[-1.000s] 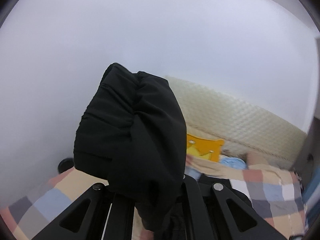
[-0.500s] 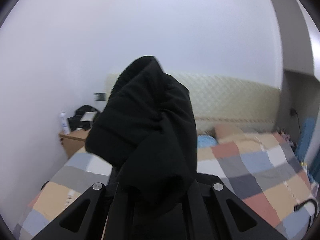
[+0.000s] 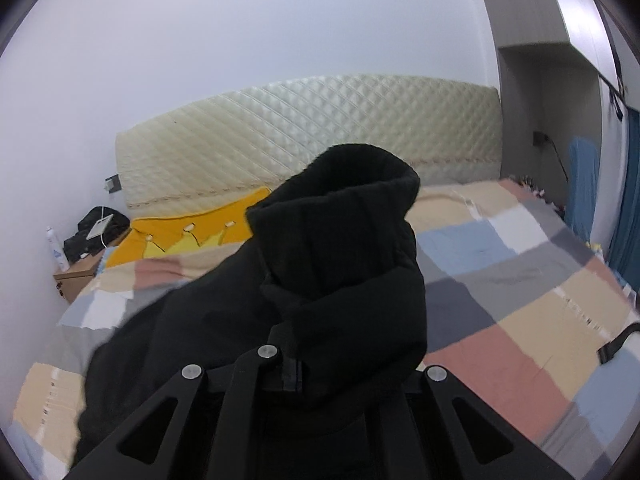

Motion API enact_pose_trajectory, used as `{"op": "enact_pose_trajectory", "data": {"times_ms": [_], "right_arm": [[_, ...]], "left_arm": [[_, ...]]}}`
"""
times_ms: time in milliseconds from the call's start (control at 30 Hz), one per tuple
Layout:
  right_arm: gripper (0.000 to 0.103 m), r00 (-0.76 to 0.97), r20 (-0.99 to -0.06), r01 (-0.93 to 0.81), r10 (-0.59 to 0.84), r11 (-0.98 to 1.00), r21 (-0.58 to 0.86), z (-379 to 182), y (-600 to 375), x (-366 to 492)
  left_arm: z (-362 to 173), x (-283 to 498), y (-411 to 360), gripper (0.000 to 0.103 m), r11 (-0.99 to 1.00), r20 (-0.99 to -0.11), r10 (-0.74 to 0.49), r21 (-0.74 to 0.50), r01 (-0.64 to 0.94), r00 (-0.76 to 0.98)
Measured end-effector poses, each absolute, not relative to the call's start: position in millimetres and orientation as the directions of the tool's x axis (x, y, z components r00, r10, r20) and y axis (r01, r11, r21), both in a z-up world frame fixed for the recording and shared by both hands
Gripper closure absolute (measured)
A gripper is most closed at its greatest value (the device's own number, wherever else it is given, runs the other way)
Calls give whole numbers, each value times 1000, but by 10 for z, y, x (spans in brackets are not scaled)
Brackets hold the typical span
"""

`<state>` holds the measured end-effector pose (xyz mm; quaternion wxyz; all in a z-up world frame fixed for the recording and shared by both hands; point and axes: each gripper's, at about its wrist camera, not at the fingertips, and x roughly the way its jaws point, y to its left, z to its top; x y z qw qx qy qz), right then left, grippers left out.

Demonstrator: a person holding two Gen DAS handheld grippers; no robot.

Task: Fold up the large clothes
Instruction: 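Lay the sleeve across the jacket body and open the left tool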

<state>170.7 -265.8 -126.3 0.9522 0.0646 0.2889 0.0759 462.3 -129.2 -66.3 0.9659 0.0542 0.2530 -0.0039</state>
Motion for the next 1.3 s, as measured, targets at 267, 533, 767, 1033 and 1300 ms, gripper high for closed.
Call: {"op": "enact_pose_trajectory", "data": {"times_ms": [267, 533, 767, 1033, 1300], "right_arm": [[0, 811, -553, -80, 188, 973, 215, -1408, -2765, 1828], [0, 797, -564, -83, 216, 964, 253, -1493, -2776, 1926], [0, 801, -547, -101, 242, 956, 275, -1466, -2803, 1891], [0, 797, -545, -96, 260, 945, 312, -1485, -2871, 1910], [0, 809, -547, -63, 215, 957, 283, -1485, -2941, 1858]], "left_arm": [[-1663, 4848, -1576, 98, 994, -568, 21, 103, 46, 823], [-2104, 4993, -1715, 97, 988, -616, 63, 148, 37, 785], [-1970, 4899, -1694, 94, 989, -607, 94, 148, -5, 789], [-1772, 4774, -1588, 92, 994, -683, 68, 111, 12, 727], [-1416, 4443, -1348, 86, 998, -749, 26, -14, -55, 662]]}}
